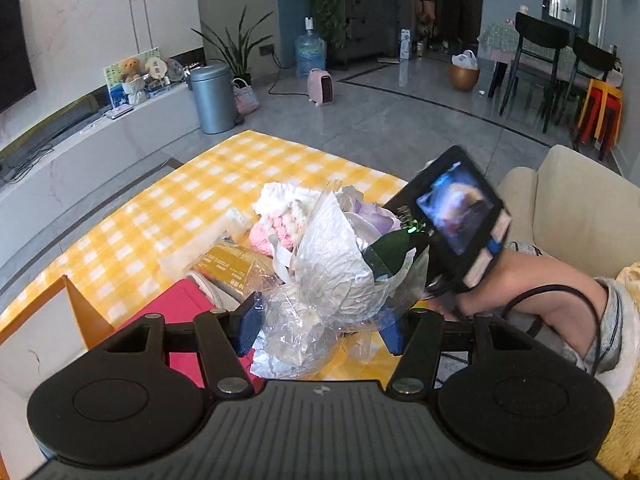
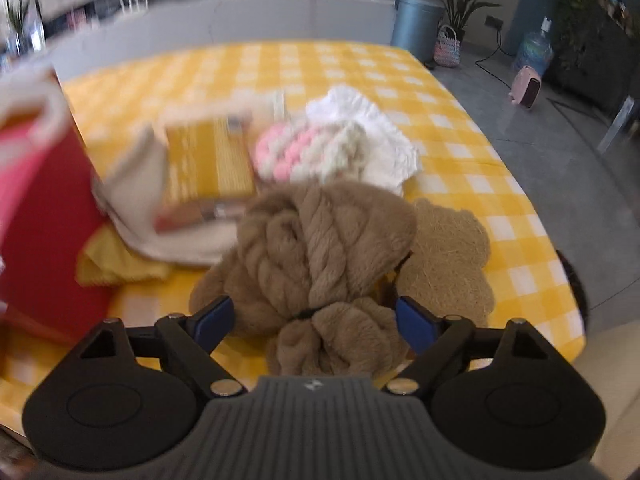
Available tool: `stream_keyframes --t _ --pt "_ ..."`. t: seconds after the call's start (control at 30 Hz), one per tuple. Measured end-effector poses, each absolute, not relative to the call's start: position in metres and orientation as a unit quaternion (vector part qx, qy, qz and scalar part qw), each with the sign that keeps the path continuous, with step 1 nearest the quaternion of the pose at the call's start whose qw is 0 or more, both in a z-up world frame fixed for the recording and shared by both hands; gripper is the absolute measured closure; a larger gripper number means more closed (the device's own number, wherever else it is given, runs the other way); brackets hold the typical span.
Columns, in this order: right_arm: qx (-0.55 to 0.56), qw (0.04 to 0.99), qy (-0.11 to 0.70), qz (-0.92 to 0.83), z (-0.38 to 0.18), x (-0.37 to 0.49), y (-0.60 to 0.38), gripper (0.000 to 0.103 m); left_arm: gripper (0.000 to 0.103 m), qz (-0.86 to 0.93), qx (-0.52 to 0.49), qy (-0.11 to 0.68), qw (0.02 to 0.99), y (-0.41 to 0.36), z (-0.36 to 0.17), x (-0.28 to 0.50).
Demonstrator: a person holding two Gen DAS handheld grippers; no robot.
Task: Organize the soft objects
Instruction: 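Lift the bouquet with the left gripper while the right gripper grasps the brown plush, then carry both items over the white box and release the bouquet from the left gripper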
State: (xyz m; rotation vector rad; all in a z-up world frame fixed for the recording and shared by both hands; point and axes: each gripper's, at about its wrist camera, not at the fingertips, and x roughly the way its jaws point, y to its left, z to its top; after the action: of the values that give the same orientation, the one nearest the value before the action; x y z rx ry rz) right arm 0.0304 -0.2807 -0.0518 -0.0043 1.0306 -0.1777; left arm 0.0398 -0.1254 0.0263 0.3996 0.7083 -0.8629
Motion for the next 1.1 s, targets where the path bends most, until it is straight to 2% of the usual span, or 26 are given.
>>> stream_keyframes --t 0.1,0.2,0.33,0.47,0.73,0.87,1.1 --pt "-0.004 0.847 0.527 -0.077 -0.065 0.039 -0.283 0.016 0.036 -0.391 0.181 0.348 0.833 -0.121 0.022 0.039" --pt "-0.004 0.832 0.549 -0.080 -0.074 0.045 -0.287 0.023 0.036 -0.376 0.174 0.357 0.837 -0.111 0.021 0.032" --pt "-0.003 0.837 0.541 -0.079 -0.072 0.043 -0.284 0.039 0.036 -0.362 0.163 0.360 0.844 -0.100 0.022 0.032" --pt "0.013 0.843 0.532 -0.080 -0.067 0.038 -0.288 0.047 0.036 -0.350 0.152 0.359 0.852 -0.093 0.028 0.035" --pt "0.026 0.880 0.468 -0.073 -0.038 0.012 -0.286 0.047 0.036 -0.355 0.049 0.331 0.873 -0.068 0.033 0.042" --pt "0.068 0.893 0.444 -0.037 -0.025 -0.001 -0.293 0.047 0.036 -0.361 -0.013 0.321 0.875 -0.055 0.032 0.043" --pt "0.093 0.905 0.416 -0.004 -0.013 -0.009 -0.290 0.047 0.036 -0.328 -0.055 0.319 0.887 -0.025 0.039 0.042"
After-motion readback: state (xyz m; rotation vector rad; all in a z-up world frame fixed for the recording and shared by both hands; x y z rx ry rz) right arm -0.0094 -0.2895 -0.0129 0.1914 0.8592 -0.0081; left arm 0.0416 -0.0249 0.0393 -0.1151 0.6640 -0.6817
